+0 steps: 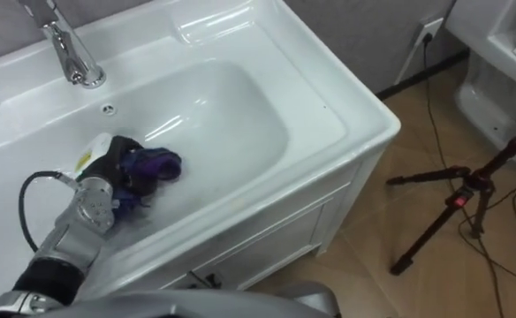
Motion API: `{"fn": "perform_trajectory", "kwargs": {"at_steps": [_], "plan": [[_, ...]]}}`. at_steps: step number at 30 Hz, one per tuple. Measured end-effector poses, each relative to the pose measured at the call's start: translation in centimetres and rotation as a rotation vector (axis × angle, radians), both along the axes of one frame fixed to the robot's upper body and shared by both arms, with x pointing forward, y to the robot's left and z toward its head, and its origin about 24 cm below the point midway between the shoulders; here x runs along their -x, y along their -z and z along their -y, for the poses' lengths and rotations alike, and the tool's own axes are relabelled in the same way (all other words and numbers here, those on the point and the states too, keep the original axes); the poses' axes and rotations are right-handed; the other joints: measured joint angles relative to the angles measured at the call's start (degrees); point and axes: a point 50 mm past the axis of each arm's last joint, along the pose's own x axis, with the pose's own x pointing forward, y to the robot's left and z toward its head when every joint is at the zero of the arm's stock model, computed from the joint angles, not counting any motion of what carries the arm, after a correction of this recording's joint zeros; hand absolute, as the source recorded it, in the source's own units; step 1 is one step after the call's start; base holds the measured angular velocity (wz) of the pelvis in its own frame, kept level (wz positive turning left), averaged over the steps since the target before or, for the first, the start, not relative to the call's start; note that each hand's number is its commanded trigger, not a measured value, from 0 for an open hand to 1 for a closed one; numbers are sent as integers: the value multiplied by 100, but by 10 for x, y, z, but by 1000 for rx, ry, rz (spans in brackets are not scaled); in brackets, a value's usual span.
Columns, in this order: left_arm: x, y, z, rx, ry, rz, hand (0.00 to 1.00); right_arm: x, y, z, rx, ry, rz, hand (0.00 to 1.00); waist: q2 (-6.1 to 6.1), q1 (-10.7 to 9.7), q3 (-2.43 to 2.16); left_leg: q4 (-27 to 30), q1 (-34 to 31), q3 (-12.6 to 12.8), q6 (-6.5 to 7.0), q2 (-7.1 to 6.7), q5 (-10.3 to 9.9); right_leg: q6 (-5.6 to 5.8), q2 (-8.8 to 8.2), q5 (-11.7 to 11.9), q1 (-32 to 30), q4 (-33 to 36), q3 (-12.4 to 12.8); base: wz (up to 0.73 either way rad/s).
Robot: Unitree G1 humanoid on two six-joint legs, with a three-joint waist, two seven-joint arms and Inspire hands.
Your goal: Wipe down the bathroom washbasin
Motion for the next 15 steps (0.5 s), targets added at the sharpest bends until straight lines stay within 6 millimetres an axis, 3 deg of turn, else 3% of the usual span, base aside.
{"fn": "perform_trajectory", "kwargs": {"at_steps": [3, 5, 9, 15], "plan": [[-9, -17, 39, 133, 128, 42, 100, 3, 0, -1, -5, 3, -10, 0, 4, -156, -3, 118, -101, 105, 0, 54, -1, 6, 18, 43, -80, -27, 27, -11], [-17, -28, 51, 186, 163, 79, 100, 0, 1, -3, -11, 2, -4, 0, 12, -199, -5, 240, -142, 144, 7, 118, -10, -17, 55, 74, -82, -42, 76, -21], [-34, -51, 60, 215, 211, 167, 100, 6, 1, -5, -24, 6, -20, 0, 71, -247, -14, 480, -218, 138, 11, 248, -13, -81, 153, 126, -46, -124, 135, -16], [-41, -70, 71, 247, 250, 247, 100, 2, 2, -5, -36, -2, -30, 0, 240, -271, 4, 457, -206, 129, 11, 246, -11, -101, 167, 135, -12, -146, 39, 5]]}}
